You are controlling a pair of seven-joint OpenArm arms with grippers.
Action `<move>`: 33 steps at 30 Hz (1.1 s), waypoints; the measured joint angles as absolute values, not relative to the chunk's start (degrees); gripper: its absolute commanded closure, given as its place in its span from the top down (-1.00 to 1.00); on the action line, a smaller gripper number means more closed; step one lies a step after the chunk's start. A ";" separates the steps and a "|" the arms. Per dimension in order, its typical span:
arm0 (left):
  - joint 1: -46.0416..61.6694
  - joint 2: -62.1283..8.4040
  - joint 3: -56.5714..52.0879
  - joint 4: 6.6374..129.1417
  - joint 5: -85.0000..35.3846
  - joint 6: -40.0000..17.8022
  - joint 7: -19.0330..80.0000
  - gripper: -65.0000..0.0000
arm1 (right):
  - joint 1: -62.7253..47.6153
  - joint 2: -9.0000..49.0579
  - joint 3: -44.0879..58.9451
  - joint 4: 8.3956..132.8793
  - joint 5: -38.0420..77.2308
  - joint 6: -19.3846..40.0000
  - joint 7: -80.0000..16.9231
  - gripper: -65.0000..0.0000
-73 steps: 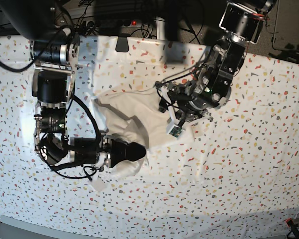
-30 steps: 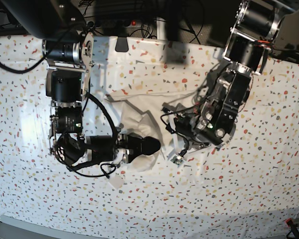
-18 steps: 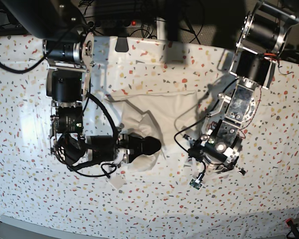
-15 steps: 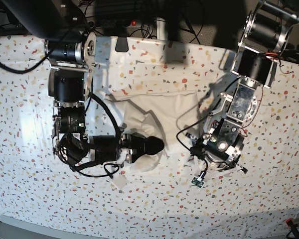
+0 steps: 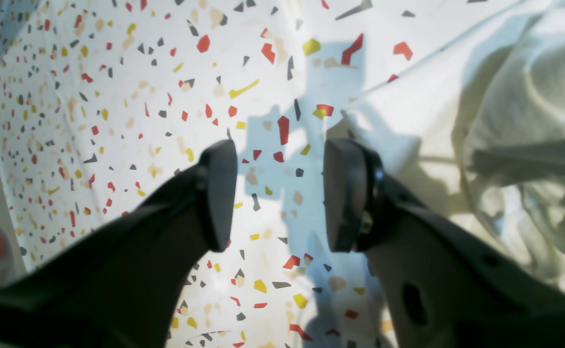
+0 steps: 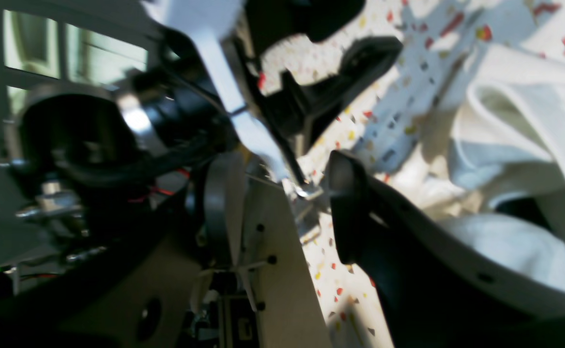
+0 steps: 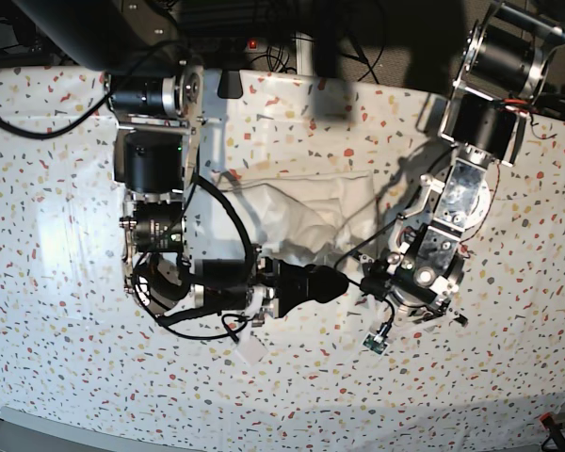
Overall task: Fold the T-shirt properly
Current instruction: 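Fold the shirt end with the right gripper toward the left gripper, then press and flatten the folded shirt with the left gripper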
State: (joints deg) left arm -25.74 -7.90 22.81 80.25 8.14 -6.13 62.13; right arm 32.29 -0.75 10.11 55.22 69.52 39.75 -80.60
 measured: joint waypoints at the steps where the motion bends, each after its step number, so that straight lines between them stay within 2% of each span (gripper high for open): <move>1: -25.74 -7.90 22.81 80.25 8.12 -6.13 62.15 -0.13 | 32.69 -0.49 10.11 55.20 69.54 39.75 -80.71 -0.11; 5: -25.71 -7.94 22.83 80.25 8.12 -6.15 62.17 -0.13 | 36.03 1.19 10.07 55.13 69.87 39.75 -80.64 -0.11; 9: -25.71 -8.47 22.83 80.25 8.10 -6.17 61.71 -0.13 | 38.76 5.50 10.07 55.24 64.42 39.70 -80.29 -0.11; 12: -25.71 -8.73 22.81 80.25 7.84 -6.13 61.04 -0.13 | 39.11 9.32 10.07 55.22 53.93 39.72 -75.85 -0.11; 15: -25.71 -8.71 22.83 80.27 1.19 -6.02 59.59 -0.13 | 38.85 12.64 10.02 55.20 38.26 39.68 -68.69 -0.12; 17: -25.67 -8.69 22.87 80.29 -4.43 -6.17 58.33 -0.13 | 37.82 15.18 10.00 55.22 32.82 39.72 -64.84 -0.12; 25: -25.61 -8.73 22.87 89.19 -27.00 -16.56 56.62 -0.13 | 31.92 25.50 9.91 55.20 31.86 39.72 -62.46 -0.12; 28: -25.34 -8.51 22.87 92.95 -34.92 -23.40 55.66 -0.13 | 29.78 29.02 9.96 55.20 32.14 39.70 -62.78 -0.12; 29: -24.58 -7.79 22.76 93.12 -36.10 -25.26 54.43 -0.13 | 29.10 29.91 9.98 55.20 32.03 39.72 -62.83 -0.12; 33: -20.18 -2.26 22.94 90.45 -30.00 -24.80 53.95 -0.13 | 27.62 31.79 9.96 55.20 33.63 39.72 -63.02 -0.12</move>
State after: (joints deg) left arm -20.18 -2.26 22.94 90.45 -30.00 -24.80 53.95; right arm 27.62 31.79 9.96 55.20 33.63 39.72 -63.02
